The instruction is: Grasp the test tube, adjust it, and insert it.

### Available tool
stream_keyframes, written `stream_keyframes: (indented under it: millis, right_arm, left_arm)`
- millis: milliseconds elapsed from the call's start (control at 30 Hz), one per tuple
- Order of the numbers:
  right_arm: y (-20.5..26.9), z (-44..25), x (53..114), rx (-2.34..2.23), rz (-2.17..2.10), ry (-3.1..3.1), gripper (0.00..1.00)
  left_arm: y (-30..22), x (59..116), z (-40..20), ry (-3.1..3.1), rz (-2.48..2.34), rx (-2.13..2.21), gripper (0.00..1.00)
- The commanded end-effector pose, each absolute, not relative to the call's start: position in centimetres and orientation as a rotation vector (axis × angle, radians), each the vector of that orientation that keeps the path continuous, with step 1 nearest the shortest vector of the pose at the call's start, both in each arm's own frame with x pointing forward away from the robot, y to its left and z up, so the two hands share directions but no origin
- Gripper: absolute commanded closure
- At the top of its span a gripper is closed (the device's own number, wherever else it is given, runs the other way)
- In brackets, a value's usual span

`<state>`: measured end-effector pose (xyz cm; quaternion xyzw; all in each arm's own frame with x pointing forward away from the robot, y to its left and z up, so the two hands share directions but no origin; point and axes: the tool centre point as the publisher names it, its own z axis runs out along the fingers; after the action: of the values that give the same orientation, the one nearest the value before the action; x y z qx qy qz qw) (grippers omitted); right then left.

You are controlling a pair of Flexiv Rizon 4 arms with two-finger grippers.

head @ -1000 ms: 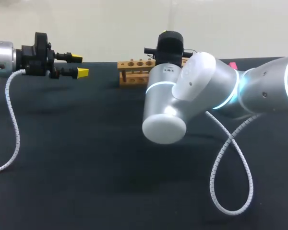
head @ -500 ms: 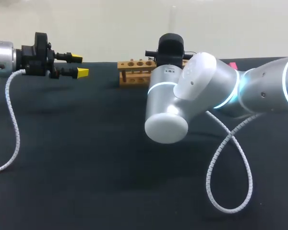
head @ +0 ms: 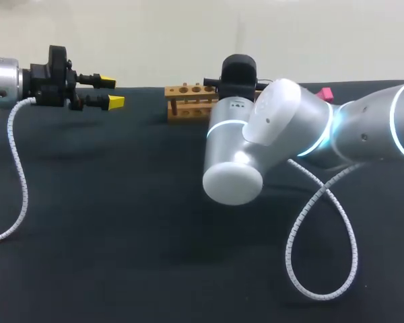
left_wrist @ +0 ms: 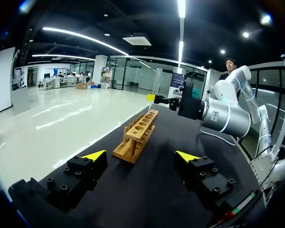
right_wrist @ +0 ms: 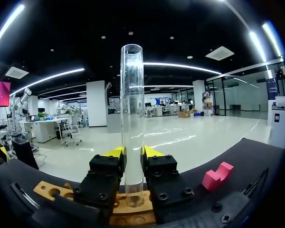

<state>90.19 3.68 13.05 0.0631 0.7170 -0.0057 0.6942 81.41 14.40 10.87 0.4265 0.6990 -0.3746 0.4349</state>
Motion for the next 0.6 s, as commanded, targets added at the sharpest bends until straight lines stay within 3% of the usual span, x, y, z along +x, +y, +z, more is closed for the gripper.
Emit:
stream_keyframes:
  millis: [33,600]
  right_arm:
    - [3.9,12.6,90.5,0.143,-0.008,1.602,1.00]
    - [3.9,10.1,90.2,0.144,0.009,1.657,1.00]
  left_arm:
    - [14.5,81.4,10.7,1.734,-0.932,1.061,0.00]
    - [14.5,81.4,10.7,1.734,-0.932,1.061,0.00]
